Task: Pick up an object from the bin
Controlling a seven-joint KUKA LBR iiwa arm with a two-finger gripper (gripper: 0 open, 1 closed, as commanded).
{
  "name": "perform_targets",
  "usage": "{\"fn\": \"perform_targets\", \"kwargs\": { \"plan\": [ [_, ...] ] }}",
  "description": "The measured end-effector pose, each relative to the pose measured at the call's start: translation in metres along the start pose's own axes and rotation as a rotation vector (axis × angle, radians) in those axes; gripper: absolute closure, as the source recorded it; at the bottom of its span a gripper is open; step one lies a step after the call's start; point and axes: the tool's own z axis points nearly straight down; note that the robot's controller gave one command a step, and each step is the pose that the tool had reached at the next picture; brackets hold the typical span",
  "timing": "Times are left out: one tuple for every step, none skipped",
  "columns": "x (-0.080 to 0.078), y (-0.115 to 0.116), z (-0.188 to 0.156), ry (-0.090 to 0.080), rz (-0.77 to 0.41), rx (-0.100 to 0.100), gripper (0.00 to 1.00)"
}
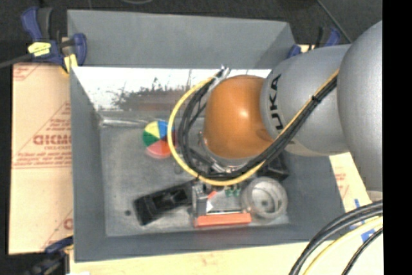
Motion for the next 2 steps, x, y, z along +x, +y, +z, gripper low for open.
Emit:
{"fn": "perform_targets", "kwargs": {
  "plan": [
    [0.01, 0.012, 0.043, 0.006, -0.017, -0.001, 0.0],
    [0.013, 0.011, 0.055, 0.006, 0.092, -0.001, 0.0]
  ]
}}
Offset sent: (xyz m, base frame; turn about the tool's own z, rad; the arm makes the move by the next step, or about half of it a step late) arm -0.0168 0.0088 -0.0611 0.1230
